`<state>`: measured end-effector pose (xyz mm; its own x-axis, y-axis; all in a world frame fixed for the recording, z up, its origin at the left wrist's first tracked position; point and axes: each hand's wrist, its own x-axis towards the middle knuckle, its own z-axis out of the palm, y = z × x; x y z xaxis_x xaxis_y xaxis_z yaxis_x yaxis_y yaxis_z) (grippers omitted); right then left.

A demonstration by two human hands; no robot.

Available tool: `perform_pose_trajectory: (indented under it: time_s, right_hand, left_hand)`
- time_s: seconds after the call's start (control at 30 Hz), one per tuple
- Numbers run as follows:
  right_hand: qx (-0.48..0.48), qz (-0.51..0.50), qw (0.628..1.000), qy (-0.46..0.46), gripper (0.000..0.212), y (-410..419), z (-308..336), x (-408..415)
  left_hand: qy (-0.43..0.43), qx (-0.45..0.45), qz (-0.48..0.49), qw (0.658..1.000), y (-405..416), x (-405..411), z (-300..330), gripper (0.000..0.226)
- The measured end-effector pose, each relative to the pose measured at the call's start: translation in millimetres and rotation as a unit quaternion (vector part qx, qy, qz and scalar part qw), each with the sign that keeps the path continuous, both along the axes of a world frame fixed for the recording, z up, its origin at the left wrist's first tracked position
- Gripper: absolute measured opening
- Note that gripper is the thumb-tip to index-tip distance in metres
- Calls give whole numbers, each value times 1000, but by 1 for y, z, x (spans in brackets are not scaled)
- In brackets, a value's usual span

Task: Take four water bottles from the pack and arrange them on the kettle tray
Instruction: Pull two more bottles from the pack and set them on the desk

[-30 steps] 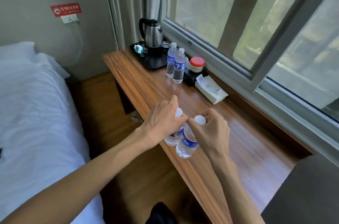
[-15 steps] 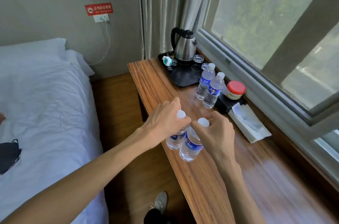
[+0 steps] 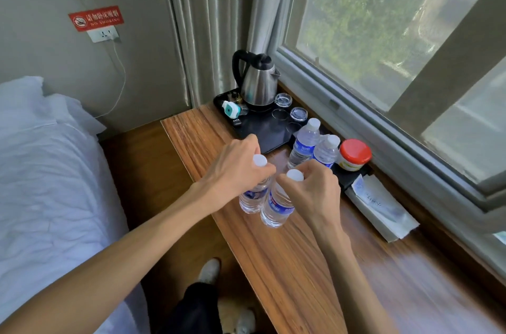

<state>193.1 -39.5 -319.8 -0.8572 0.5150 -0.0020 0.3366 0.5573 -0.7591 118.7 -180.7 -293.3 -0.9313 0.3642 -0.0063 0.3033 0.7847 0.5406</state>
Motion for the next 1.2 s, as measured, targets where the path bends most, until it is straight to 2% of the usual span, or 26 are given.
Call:
perform_pose_trajectory:
  time_s: [0.3,0.63,0.87,1.2]
  right_hand:
    - [-6,-152,988,-23,28,-5,-15,-61]
    - [10,-317,948,-27,27,5,-30,-89]
    - [12,-375,925,-50,27,11,-40,-105]
    - [9,-390,918,-70,32,23,-50,-122]
  left_hand:
    - [-27,-2,-121,992,19,-86,-12,34]
    - [-28,-23,-269,962,59,-145,-24,30]
    - [22,-39,-356,934,94,-159,-50,43]
    - [0,-29,-376,926,113,-177,-70,42]
